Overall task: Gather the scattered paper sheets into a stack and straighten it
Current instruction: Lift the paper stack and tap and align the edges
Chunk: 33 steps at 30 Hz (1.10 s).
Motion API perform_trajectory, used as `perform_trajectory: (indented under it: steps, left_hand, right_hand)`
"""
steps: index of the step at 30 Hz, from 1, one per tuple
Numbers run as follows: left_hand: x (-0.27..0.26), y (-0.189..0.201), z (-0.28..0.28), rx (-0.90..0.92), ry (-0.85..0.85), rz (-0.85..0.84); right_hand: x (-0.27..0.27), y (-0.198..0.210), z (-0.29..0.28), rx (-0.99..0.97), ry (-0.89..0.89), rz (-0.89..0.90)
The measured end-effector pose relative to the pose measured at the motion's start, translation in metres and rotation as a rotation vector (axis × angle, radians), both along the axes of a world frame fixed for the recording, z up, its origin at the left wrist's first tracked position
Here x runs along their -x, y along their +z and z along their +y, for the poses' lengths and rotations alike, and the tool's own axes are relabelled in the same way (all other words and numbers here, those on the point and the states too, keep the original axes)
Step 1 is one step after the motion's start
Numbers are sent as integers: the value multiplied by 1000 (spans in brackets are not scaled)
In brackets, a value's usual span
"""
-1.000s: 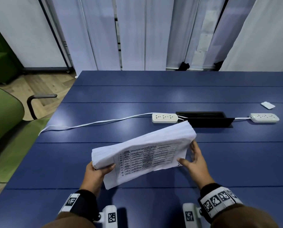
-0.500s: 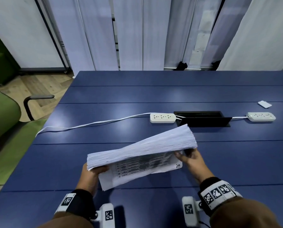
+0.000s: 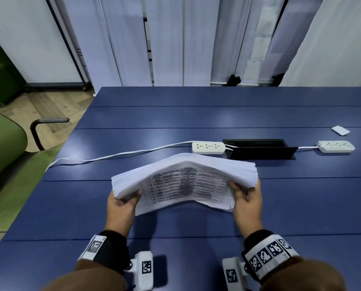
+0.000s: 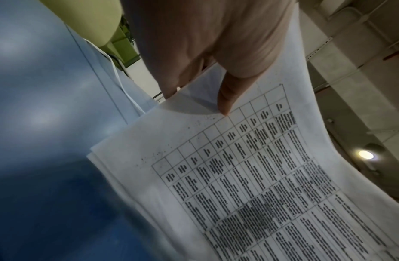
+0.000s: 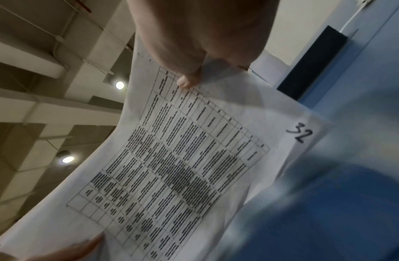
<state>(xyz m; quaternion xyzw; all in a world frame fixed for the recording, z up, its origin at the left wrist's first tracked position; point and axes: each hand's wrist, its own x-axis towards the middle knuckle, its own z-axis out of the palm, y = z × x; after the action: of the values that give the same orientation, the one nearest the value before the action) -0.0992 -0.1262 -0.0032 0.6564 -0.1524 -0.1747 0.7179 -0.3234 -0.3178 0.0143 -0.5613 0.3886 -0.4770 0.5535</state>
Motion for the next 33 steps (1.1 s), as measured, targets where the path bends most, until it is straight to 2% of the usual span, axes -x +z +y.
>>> perform_trajectory:
  steps: [6,14,24,30,33]
  left_hand:
    - [12,-10,6,-5,-24,11]
    - [19,-17,9,-7,-33,70]
    - [22,-22,15,13,-81,46]
    - [25,-24,19,30,-98,48]
    - [25,-25,21,28,-102,44]
  right_hand:
    - [15,-23,11,-36,65,154]
    - [20,-27,17,-96,89,106]
    - [26,-18,21,-69,151,57]
    - [28,-10,24,12,194,-2]
    - [28,-12,23,-26,190,-7]
